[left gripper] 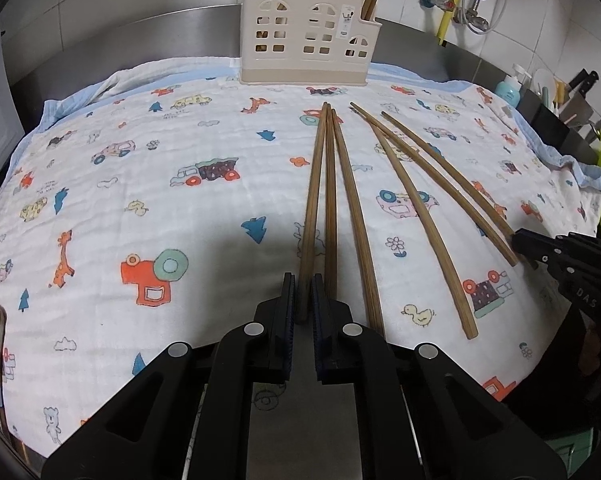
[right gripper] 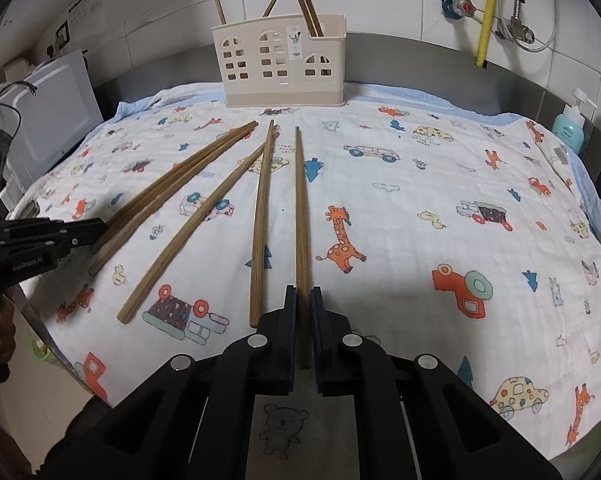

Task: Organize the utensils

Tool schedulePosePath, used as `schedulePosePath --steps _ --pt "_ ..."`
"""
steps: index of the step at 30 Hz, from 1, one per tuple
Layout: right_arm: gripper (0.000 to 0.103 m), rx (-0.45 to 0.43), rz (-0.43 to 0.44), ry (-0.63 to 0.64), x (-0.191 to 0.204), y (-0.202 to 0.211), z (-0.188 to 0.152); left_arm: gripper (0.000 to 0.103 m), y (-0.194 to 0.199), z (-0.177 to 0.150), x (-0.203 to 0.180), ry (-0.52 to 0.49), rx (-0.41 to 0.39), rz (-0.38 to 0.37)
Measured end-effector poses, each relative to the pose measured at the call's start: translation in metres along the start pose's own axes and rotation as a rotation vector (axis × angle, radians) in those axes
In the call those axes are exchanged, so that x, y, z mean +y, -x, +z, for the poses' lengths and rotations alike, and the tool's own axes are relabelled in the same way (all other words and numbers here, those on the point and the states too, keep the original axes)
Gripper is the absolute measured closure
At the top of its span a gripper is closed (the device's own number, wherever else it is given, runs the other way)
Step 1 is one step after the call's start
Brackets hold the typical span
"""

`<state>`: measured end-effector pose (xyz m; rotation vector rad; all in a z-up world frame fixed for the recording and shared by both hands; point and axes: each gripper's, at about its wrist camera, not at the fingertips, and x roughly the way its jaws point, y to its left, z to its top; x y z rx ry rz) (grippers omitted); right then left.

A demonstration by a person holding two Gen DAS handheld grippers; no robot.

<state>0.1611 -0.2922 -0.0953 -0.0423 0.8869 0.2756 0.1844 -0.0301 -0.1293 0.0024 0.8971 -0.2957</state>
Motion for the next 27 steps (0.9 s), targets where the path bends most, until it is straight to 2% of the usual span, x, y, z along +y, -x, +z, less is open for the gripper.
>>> schedulePosePath --steps 7,17,24,27 --pt "0.096 -0.081 -0.015 0.017 0.0 0.034 0.017 0.096 0.015 0.009 0.001 -0.007 -0.02 -0.01" --pt "0.097 -0.227 0.012 0.018 -0.002 0.081 0.07 0.099 0.063 0.047 0.006 -0.002 -0.163 -0.031" --pt "0.097 -0.257 0.039 0.025 -0.006 0.09 0.112 0.1 0.084 0.079 0.007 -0.012 -0.247 -0.057" --pt "0.097 -0.265 0.031 0.043 -0.004 0.092 0.123 0.1 0.084 0.08 0.012 0.0 -0.231 -0.074"
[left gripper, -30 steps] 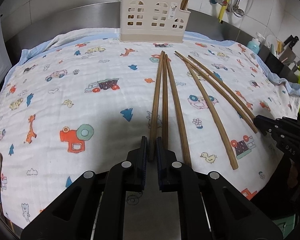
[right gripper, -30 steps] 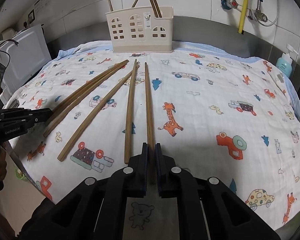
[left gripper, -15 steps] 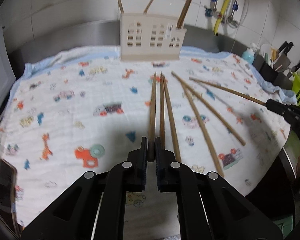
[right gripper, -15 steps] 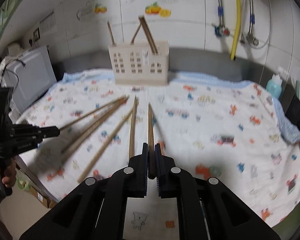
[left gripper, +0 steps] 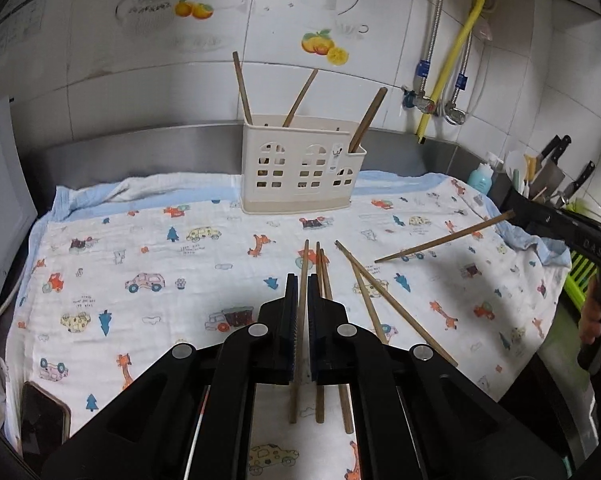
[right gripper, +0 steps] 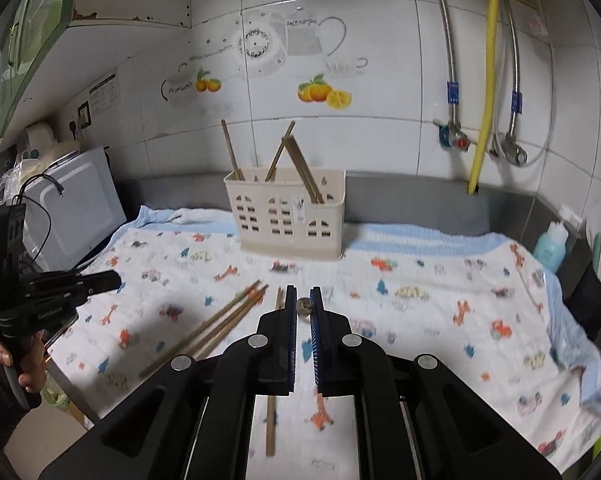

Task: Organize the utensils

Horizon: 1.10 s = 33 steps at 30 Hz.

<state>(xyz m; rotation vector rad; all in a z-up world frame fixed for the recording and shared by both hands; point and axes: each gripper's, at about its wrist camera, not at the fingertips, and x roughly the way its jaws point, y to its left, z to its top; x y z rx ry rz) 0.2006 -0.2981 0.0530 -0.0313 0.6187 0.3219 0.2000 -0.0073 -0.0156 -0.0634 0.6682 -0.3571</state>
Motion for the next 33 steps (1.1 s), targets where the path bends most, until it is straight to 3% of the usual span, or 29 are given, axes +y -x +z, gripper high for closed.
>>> schedulePosePath --steps 15,33 --pt "0.097 0.002 -0.001 0.025 0.005 -0.002 -0.002 0.096 -0.046 -0.075 0.003 -0.001 0.214 0.009" --pt "0.097 0.005 0.0 0.028 0.006 -0.002 -0.005 0.094 -0.072 -0.088 0.01 0.012 0.268 0.02"
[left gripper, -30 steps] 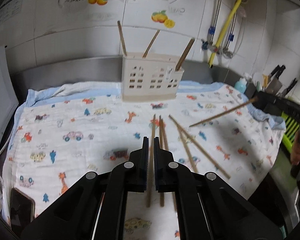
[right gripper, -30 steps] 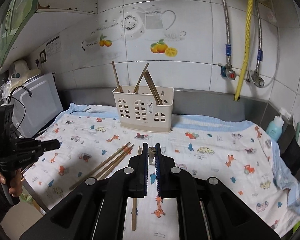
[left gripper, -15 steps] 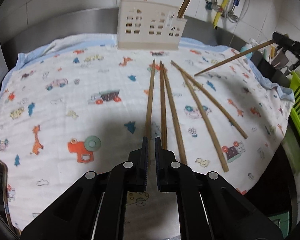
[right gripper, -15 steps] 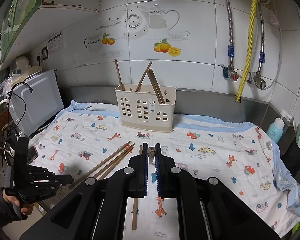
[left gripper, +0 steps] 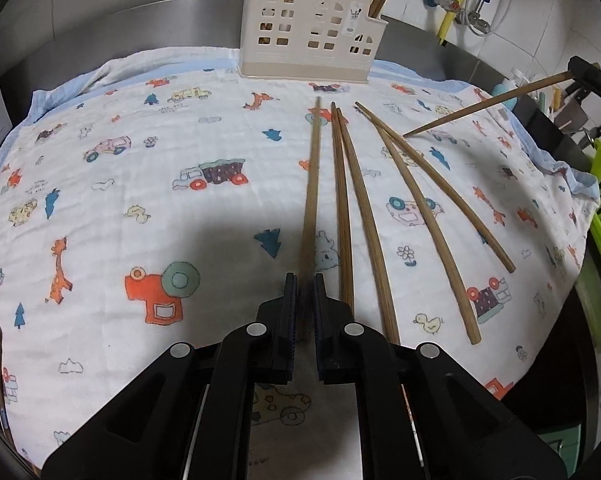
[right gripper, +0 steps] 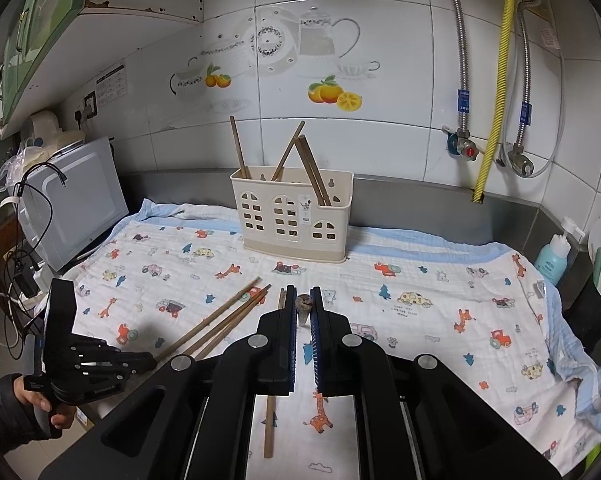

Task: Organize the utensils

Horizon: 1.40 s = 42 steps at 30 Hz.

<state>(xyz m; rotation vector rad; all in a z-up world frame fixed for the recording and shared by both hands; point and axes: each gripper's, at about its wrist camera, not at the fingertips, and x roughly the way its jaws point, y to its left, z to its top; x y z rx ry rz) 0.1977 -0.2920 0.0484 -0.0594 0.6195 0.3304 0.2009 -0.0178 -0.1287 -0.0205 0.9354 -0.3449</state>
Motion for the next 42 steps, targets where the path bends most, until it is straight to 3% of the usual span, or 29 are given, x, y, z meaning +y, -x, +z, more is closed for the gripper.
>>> schedulePosePath --steps 23,29,33,42 --pt "0.097 0.003 0.0 -0.006 -0.0015 0.0004 -0.001 0.094 -0.0014 0.0011 0.0037 0.012 0.022 -0.034" --pt "0.097 0.001 0.001 -0.007 -0.0027 0.0011 -0.0018 0.094 -0.0013 0.0012 -0.0028 -0.036 0.025 -0.006" --pt "0.096 0.001 0.002 -0.006 -0.0027 0.0012 -0.0022 0.094 -0.0007 0.0017 0.0037 -0.012 0.025 -0.041" --pt "0.096 0.001 0.001 -0.007 -0.0033 0.0018 -0.003 0.094 -0.0015 0.0028 0.0007 -0.039 0.038 -0.028"
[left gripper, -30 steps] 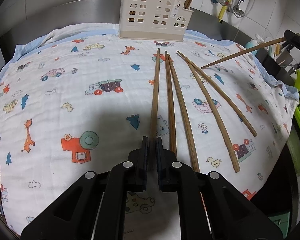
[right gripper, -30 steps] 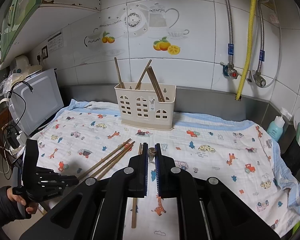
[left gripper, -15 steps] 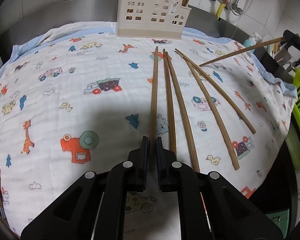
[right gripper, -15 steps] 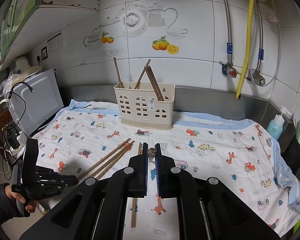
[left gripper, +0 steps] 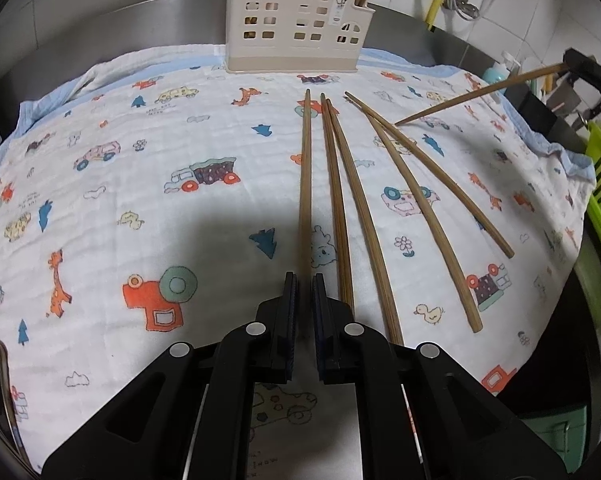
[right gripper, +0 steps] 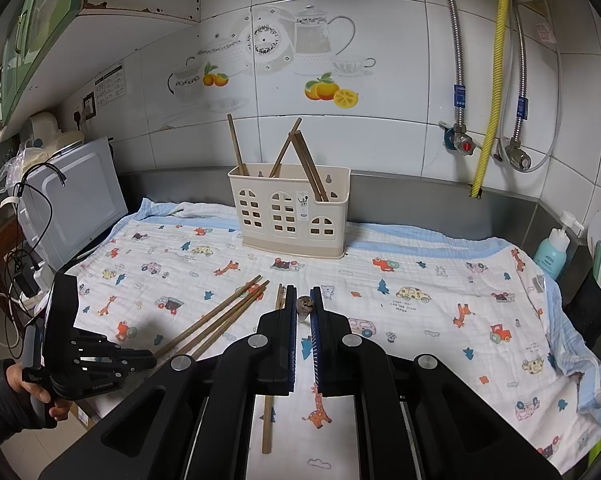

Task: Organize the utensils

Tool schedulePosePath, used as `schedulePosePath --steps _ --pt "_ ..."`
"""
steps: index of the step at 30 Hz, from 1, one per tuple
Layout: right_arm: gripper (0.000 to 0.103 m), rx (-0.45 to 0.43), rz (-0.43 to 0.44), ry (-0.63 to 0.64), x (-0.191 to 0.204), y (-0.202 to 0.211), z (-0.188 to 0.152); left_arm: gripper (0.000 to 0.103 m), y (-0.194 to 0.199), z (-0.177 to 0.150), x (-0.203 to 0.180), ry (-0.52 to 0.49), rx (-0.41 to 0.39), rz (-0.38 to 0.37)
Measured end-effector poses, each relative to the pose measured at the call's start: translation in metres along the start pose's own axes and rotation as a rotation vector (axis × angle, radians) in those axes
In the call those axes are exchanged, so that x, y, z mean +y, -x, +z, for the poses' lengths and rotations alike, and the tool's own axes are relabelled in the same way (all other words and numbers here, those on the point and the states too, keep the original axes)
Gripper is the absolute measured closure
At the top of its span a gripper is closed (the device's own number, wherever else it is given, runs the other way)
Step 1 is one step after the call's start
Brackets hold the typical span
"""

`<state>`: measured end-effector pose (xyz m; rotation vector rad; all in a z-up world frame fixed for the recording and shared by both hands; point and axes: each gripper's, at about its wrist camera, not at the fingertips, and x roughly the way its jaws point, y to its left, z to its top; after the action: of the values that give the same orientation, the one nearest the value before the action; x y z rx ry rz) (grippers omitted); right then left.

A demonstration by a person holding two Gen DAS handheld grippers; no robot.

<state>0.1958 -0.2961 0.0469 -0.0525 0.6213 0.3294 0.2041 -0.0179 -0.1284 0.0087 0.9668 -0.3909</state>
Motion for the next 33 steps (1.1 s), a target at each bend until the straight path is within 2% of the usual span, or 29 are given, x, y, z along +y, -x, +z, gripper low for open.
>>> schedulePosePath --steps 5,9,25,27,28,29,30,32,33 --pt "0.096 0.0 -0.001 -0.001 0.0 0.0 -0.001 0.094 0.0 -0.003 -0.002 -0.014 -0.015 0.015" --pt "0.096 0.0 0.001 -0.001 0.0 0.0 -0.001 0.094 0.002 -0.003 0.003 0.018 -0.014 -0.017" --pt "0.096 0.002 0.0 -0.004 -0.001 0.0 -0.004 0.094 0.002 -0.003 0.005 0.02 -0.019 -0.035" --pt "0.096 0.003 0.0 -0.003 0.0 0.0 -0.005 0.086 0.002 -0.003 0.004 0.017 -0.018 -0.052" --pt "0.096 0.001 0.0 -0.005 -0.001 0.0 -0.005 0.071 0.003 -0.003 0.003 0.017 -0.021 -0.066" --pt "0.096 0.001 0.001 -0.007 -0.001 0.0 -0.005 0.048 0.005 -0.004 0.001 0.013 -0.031 -0.072" --pt "0.096 0.002 0.001 -0.006 -0.001 0.0 -0.005 0.039 0.008 -0.005 -0.002 0.002 -0.047 -0.052" --pt "0.096 0.003 -0.001 -0.003 -0.001 0.0 -0.005 0.036 0.009 -0.006 -0.006 -0.021 -0.065 -0.007" --pt "0.096 0.003 0.0 -0.002 -0.001 0.0 -0.005 0.036 0.009 -0.006 -0.006 -0.019 -0.061 -0.017"
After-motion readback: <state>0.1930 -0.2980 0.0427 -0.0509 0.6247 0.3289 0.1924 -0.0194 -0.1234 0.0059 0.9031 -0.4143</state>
